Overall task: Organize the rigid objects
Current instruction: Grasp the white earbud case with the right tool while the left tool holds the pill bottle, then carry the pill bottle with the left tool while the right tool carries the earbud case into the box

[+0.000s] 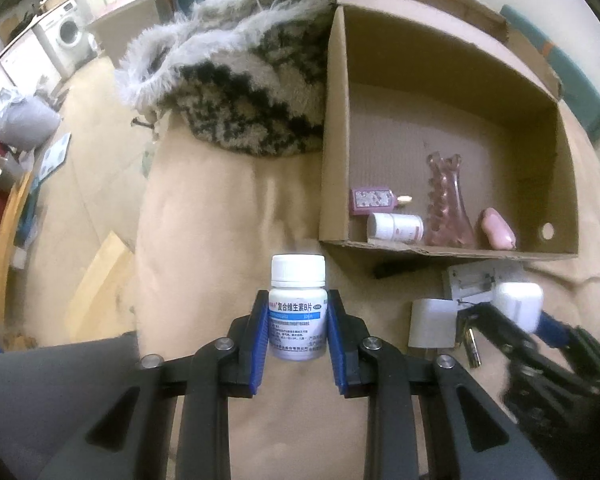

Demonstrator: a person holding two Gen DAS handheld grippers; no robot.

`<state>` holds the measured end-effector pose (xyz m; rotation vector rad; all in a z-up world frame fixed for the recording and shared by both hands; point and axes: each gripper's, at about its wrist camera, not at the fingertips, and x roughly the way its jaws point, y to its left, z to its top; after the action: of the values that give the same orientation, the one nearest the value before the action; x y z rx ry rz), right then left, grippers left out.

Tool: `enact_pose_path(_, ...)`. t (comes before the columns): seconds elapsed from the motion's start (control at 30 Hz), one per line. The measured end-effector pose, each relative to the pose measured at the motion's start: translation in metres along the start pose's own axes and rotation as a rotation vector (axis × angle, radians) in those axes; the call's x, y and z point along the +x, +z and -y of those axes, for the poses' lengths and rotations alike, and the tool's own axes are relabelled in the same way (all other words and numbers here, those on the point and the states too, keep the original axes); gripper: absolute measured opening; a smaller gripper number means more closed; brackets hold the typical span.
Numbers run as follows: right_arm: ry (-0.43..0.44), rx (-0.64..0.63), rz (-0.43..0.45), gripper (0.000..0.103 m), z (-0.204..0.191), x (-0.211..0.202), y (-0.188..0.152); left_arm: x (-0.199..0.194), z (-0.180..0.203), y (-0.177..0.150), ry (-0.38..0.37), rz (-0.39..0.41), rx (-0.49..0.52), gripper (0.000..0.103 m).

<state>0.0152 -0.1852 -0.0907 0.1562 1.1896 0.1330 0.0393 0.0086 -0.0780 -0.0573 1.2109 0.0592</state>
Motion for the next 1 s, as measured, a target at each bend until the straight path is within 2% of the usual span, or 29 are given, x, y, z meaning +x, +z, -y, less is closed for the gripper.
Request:
enact_pose_path(0.13,0.046,-0.004,0.048,0.058,0.013,-0.031,-0.003,-0.021,-0.001,0.000,0.025,0.084,0.020,0.024)
enact_pose_path(0.23,0.057,-0.018,0.084,0.058,0.017,-0.048,0.001,-0.031,-0.001,0.002,0.008,0.130,0.019,0.024)
enact_pose_path(0.3,0.062,-0.030,0.107,0.058,0.022,-0.050,0.006,-0.036,0.003,0.003,-0.015,0.154,0.021,0.024)
enact_pose_path(0.63,0.104,-0.031,0.199,0.058,0.041,-0.053,0.044,-0.052,0.029,0.017,-0.004,0.254,0.051,0.024)
enact_pose_path(1.0,0.120,-0.082,0.274,0.058,0.043,-0.056,0.090,-0.055,0.057,0.059,-0.051,0.247,0.092,0.024)
